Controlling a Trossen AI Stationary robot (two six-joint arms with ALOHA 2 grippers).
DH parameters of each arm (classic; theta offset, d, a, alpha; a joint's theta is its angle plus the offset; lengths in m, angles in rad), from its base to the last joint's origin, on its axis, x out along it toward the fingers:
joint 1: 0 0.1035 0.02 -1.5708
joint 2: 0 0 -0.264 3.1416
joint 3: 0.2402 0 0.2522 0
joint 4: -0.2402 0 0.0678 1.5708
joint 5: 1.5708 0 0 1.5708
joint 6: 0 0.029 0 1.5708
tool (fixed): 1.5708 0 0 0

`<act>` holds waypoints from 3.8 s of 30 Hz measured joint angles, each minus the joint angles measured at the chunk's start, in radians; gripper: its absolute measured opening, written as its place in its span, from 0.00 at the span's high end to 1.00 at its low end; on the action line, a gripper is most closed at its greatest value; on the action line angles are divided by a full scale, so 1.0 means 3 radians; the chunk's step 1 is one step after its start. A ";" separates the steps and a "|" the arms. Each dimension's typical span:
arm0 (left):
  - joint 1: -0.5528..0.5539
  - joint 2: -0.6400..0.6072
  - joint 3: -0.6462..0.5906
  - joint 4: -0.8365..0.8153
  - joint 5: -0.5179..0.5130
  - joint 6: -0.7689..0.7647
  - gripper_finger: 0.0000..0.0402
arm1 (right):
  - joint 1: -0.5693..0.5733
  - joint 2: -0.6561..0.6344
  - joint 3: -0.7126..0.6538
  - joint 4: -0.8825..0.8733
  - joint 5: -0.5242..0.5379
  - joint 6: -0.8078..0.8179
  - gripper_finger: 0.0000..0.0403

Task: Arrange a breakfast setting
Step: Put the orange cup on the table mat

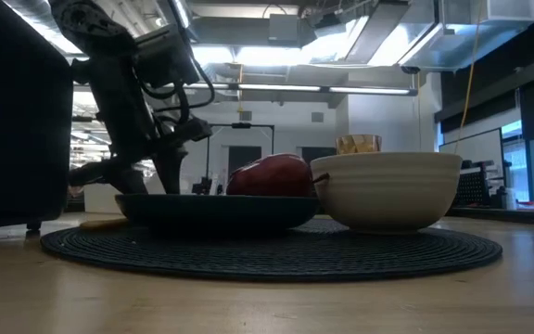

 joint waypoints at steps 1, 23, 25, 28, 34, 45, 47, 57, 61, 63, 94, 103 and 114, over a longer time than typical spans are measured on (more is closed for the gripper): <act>0.0000 0.0000 0.0000 0.0000 0.0032 0.0000 0.64 | 0.0000 0.0000 0.0000 0.0039 -0.0052 0.0002 0.70; 0.0341 -0.1544 0.0005 -0.0148 -0.0171 0.1242 0.61 | 0.0005 0.0818 -0.0003 -0.0229 -0.0562 0.0191 0.70; 0.0362 -0.1609 0.0005 0.0072 -0.0212 0.1516 0.61 | 0.0005 0.0907 -0.0003 -0.0265 -0.0529 0.0238 0.70; 0.0366 -0.1667 0.0005 0.0703 -0.0403 0.1941 0.61 | 0.0004 0.1032 -0.0003 -0.0393 -0.0369 0.0292 0.70; 0.0418 -0.1531 0.0013 0.1847 -0.0620 0.2541 0.61 | -0.0007 0.1268 -0.0003 -0.0550 0.0099 0.0291 0.70; 0.0769 -0.0969 0.0441 0.1631 -0.0033 0.2874 0.61 | -0.0396 0.1549 -0.0003 -0.0556 -0.0066 0.0199 0.60; 0.0861 -0.0864 0.0527 0.1566 -0.0037 0.2992 0.61 | -0.0423 0.1585 -0.0003 -0.0506 -0.0176 0.0251 0.55; 0.1442 0.0147 0.1456 0.0712 0.0165 0.3185 0.61 | -0.0448 0.1615 -0.0003 -0.0715 0.0385 0.0406 0.46; 0.1580 0.0647 0.2207 -0.0185 0.0209 0.3291 0.61 | -0.0481 0.1614 -0.0003 -0.0919 0.0307 0.0522 0.46; 0.1610 0.0906 0.2619 -0.0627 0.0227 0.3494 0.61 | -0.0481 0.1609 -0.0003 -0.1030 0.0305 0.0547 0.46; 0.1507 0.1867 0.3530 -0.1754 0.0120 0.4283 0.93 | -0.0481 0.0743 0.0000 -0.1163 0.0644 0.0634 0.46; 0.1460 0.1747 0.3751 -0.2210 0.0390 0.4268 0.99 | -0.0477 0.0710 0.0000 -0.1168 0.0659 0.0619 0.46; 0.0752 0.1689 0.3650 -0.2547 0.0350 0.4602 0.99 | -0.0477 0.0710 0.0000 -0.1165 0.0577 0.0604 0.46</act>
